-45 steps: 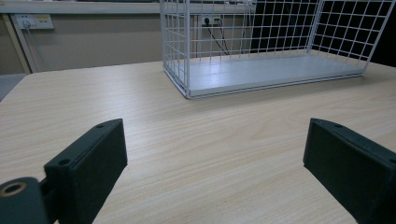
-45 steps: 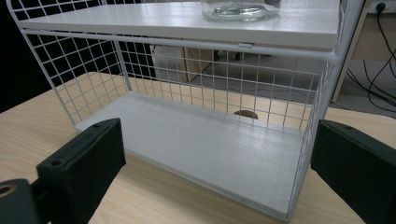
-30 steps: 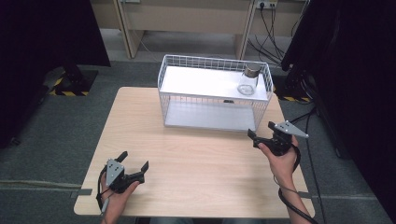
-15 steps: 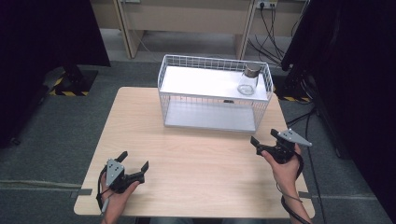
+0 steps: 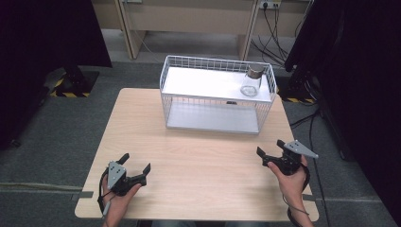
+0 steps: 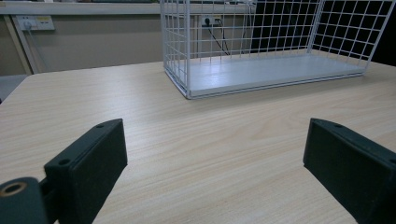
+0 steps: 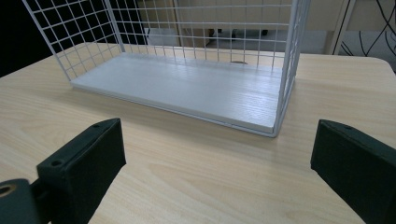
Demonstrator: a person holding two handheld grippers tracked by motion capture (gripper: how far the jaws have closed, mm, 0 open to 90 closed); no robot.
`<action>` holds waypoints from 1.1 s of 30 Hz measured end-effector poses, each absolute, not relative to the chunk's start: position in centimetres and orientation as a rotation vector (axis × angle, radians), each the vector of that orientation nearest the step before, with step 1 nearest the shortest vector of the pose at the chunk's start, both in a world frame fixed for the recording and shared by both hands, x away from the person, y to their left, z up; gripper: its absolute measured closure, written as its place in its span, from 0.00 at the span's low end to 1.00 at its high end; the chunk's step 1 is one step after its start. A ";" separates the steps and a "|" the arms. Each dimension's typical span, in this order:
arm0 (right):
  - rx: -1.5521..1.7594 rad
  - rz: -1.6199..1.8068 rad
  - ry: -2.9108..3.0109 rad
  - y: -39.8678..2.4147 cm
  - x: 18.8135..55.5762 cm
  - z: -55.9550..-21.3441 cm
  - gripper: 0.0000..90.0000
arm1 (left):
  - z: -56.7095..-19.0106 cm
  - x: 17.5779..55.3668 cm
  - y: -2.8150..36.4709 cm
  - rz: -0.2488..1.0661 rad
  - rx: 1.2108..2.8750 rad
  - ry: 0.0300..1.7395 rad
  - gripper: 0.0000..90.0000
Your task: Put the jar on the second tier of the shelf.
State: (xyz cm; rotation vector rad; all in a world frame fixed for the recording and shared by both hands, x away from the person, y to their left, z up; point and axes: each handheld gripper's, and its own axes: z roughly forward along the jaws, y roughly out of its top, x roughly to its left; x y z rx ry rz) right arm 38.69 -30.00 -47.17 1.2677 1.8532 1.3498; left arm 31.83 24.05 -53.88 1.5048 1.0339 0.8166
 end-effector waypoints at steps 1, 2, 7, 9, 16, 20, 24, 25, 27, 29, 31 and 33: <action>1.268 1.347 1.854 -30.0 38.6 -47.3 0.04 | -53.9 31.8 24.1 0.816 1.505 1.034 0.06; 1.268 1.347 1.854 -30.0 38.6 -47.3 0.04 | -53.9 31.8 24.1 0.816 1.505 1.034 0.06; 1.276 1.334 1.864 -30.2 37.8 -48.2 0.04 | -53.9 31.8 24.0 0.817 1.504 1.033 0.06; 1.280 1.328 1.869 -30.2 37.6 -48.5 0.04 | -53.9 31.8 24.0 0.818 1.504 1.033 0.06; 1.293 1.316 1.866 -30.7 36.8 -49.5 0.04 | -53.9 31.8 24.0 0.818 1.503 1.033 0.06; 1.294 1.309 1.864 -30.8 36.4 -49.9 0.04 | -53.9 31.8 24.0 0.819 1.504 1.033 0.06; 1.304 1.300 1.869 -30.9 36.2 -50.2 0.04 | -53.9 31.8 24.0 0.819 1.503 1.033 0.06; 1.305 1.300 1.868 -30.9 36.1 -50.3 0.04 | -53.9 31.8 24.0 0.820 1.503 1.033 0.06; 1.312 1.302 1.866 -30.9 36.0 -50.6 0.04 | -53.9 31.8 24.0 0.820 1.503 1.033 0.06; 1.316 1.302 1.866 -31.0 35.9 -50.8 0.04 | -53.9 31.8 24.0 0.820 1.503 1.033 0.06; 1.319 1.299 1.865 -31.0 35.7 -51.0 0.04 | -53.9 31.8 24.0 0.819 1.503 1.034 0.06; 1.323 1.299 1.862 -31.1 35.7 -51.1 0.04 | -53.9 31.8 24.0 0.820 1.503 1.034 0.06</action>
